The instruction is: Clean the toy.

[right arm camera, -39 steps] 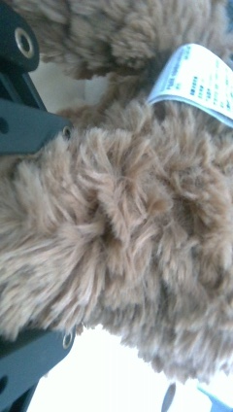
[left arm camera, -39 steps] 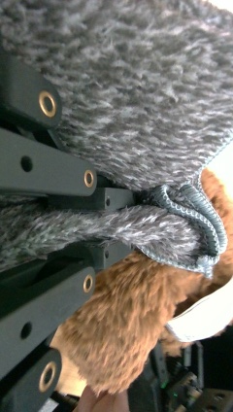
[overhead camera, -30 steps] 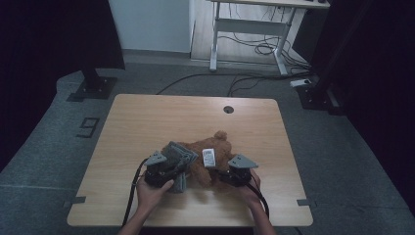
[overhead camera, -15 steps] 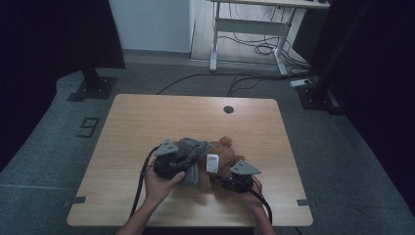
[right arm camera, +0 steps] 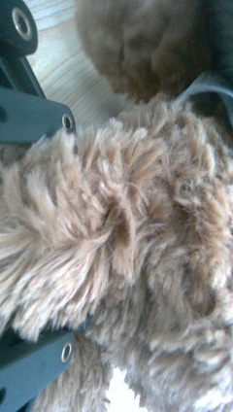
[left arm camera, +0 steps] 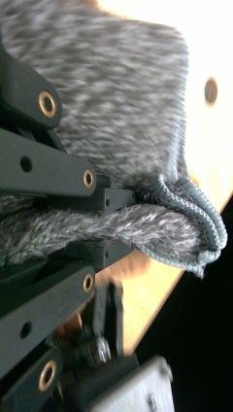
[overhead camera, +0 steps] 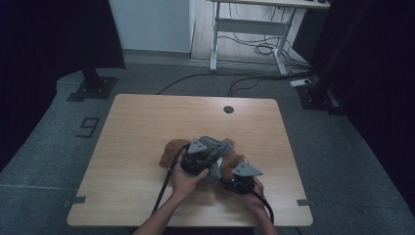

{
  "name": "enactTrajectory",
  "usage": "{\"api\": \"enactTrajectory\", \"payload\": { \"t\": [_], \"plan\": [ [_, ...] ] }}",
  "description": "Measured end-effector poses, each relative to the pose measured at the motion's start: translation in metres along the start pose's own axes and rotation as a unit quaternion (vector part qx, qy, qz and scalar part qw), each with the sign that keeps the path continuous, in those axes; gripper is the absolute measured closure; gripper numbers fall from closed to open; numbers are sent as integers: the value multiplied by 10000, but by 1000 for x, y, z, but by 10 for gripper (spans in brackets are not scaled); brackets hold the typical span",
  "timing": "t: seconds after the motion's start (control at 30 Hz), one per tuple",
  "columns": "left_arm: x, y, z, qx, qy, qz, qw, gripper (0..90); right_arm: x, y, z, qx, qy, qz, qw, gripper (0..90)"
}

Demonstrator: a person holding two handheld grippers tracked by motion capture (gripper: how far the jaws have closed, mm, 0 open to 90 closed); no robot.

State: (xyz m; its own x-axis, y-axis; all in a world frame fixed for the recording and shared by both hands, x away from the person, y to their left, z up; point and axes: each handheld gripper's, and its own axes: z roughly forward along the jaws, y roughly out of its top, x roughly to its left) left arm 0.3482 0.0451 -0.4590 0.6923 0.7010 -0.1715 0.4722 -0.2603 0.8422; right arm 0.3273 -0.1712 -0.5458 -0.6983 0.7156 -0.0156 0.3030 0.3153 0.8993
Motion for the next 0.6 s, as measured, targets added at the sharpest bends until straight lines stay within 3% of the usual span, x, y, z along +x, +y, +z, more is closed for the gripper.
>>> {"api": "enactTrajectory", "payload": {
  "t": [0.07, 0.13, 0.27, 0.37, 0.47, 0.6],
  "plan": [
    [11, -3, -10, 53, 155, -41, 9999, 801, -1, -1, 0, -3, 17, 6, 10000, 473],
    [30, -10, -25, 67, 441, -113, 9989, 801, -1, -1, -1, 7, 27, -5, 10000, 475],
    [55, -22, -52, -151, 543, -360, 9978, 802, -2, -2, -1, 8, 55, 57, 10000, 480],
    [74, -29, -73, -250, 821, -476, 9952, 801, -2, -2, -1, 4, 50, 62, 10000, 480],
    [95, -40, -80, -53, 970, -690, 9929, 799, -3, -3, -1, -14, 68, 100, 9999, 480],
    [115, -69, -70, 441, 1056, -931, 9891, 798, -3, -3, -1, -13, 79, 96, 9999, 481]
  ]
}}
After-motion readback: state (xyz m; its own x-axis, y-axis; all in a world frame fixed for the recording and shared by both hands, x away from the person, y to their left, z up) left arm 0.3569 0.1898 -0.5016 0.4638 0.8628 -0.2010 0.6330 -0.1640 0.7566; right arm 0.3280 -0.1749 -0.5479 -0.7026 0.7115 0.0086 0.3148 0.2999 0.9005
